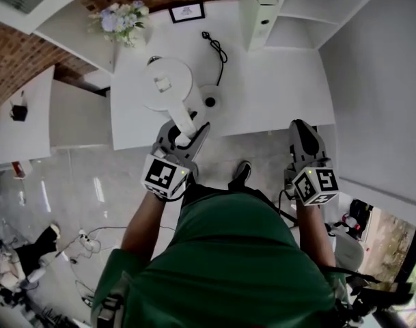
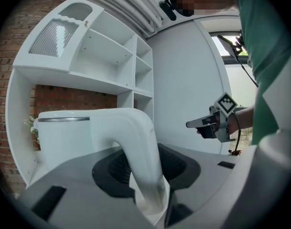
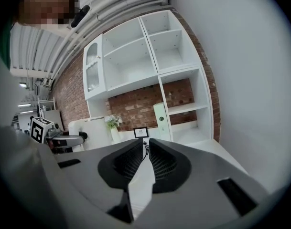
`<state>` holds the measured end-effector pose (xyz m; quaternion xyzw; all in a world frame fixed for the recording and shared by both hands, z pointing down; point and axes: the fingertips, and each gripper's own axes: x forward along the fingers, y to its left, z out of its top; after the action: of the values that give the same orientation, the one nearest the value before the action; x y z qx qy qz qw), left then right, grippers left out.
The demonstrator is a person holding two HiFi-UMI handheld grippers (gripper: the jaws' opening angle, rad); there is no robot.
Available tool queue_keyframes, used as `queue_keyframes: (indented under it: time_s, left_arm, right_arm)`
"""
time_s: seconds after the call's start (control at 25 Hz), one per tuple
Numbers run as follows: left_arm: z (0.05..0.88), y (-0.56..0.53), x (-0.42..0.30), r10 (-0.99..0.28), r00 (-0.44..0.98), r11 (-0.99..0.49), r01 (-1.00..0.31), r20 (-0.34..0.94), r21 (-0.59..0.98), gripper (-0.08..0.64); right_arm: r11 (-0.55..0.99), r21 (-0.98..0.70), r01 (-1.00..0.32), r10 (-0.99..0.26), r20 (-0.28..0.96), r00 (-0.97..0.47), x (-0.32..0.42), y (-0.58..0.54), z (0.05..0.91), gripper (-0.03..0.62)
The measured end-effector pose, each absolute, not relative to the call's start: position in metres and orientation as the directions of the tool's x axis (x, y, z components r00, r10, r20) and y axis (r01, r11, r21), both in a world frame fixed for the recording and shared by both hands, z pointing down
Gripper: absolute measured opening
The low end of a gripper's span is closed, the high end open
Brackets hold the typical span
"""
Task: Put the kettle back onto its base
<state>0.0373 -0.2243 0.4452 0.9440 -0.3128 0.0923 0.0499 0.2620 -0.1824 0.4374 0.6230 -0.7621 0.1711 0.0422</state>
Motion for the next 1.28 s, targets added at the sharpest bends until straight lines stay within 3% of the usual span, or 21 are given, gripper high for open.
queue_keyframes:
  time_s: [0.52,1.28]
  left_arm:
    - [0.478,-0.228,0.094,-0.641,0.740,-0.759,-0.650,0.205,-0.027,0.156]
    - [0.503,-0.239,0.127,-0.630,0.751,-0.770,-0.638,0.201,-0.031,0.156]
  right_arm:
    - [0.236,-0.174,-0.956,-0.908,0.312,-0.281,0.306,-0.195,0.442,0.058]
    - [0.190,-0.169,-0.967,-0.906,0.349,-0.239,0.329,-0.176,0.450,0.058]
